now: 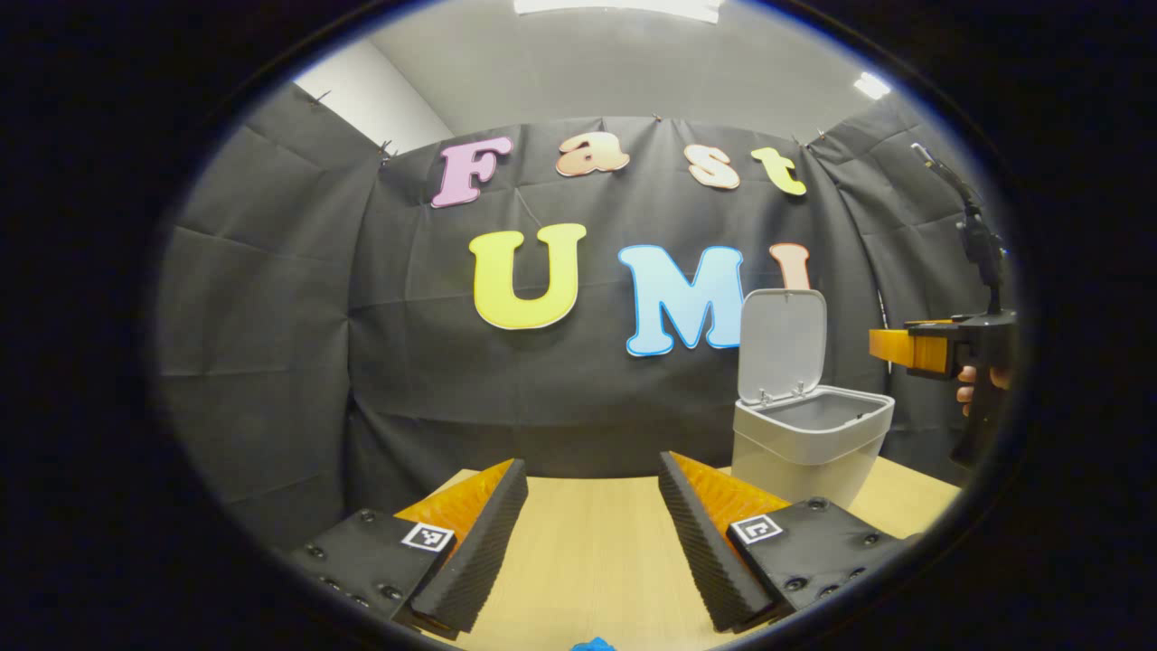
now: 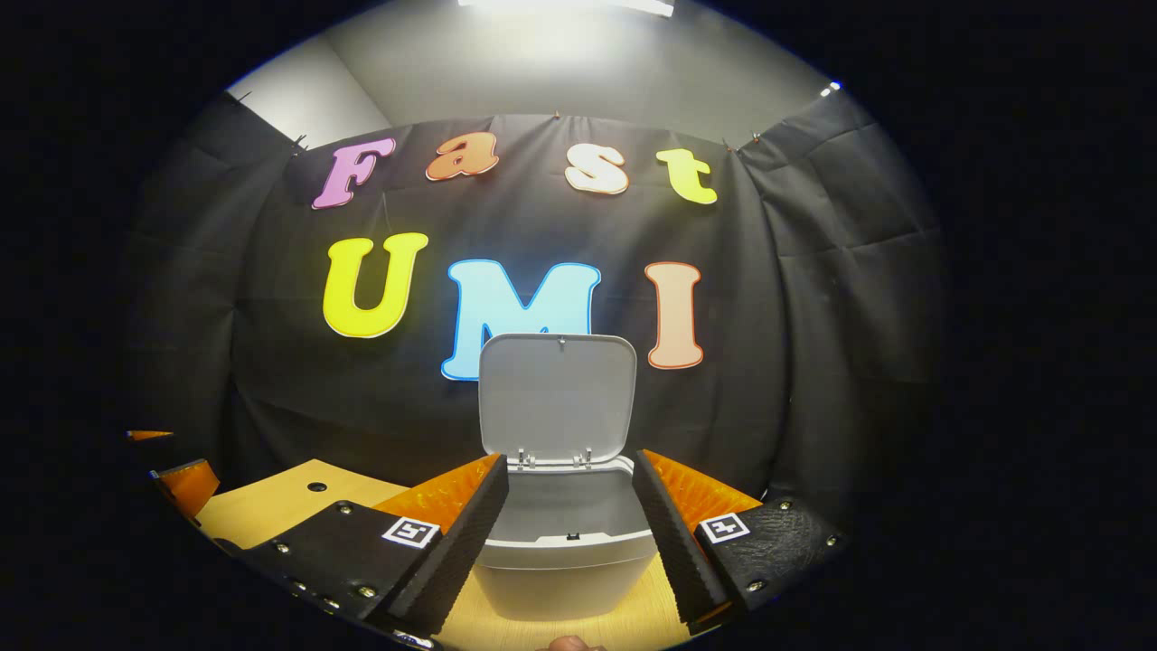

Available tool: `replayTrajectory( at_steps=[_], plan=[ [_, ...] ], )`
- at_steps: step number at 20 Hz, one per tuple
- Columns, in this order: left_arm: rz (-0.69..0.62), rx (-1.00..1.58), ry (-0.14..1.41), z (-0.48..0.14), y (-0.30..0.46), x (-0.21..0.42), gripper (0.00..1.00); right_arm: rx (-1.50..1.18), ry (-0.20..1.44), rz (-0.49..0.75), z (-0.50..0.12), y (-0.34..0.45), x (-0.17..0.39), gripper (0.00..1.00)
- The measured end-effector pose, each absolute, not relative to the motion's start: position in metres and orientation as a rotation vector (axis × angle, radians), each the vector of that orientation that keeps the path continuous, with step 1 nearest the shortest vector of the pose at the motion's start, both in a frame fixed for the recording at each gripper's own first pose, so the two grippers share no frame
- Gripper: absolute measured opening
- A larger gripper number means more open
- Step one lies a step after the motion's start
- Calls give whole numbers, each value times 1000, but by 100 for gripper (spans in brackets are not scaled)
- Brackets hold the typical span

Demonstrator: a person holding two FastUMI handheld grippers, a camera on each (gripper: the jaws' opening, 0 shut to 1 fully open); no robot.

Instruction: Press the lid of the desktop garbage bin to open it, pick up the crumpled paper on the desktop and throw it into the bin, then pick up the pop can on the desktop and drop it into the bin, and finally close the garbage bin lid.

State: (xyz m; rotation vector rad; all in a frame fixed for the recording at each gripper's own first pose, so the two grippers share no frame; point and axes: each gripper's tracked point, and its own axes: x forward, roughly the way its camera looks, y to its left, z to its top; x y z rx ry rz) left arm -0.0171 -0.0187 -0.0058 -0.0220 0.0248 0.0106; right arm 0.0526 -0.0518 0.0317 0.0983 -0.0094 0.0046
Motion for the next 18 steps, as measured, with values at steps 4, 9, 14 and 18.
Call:
replayTrajectory(
  at_steps=[4, 9, 14, 18],
  plan=[
    [12, -23, 48, -18, -17, -20, 100, 57, -16, 23, 31, -42, 47, 89],
    [11, -30, 108, -46, -11, -25, 95, 48, -10, 64, 26, -25, 38, 89],
    [19, -29, 240, -106, -6, -33, 100, 67, 29, 108, 13, -9, 29, 90],
    [10, -19, 315, -144, -8, -44, 96, 67, 32, 129, 11, -3, 22, 90]
  ],
)
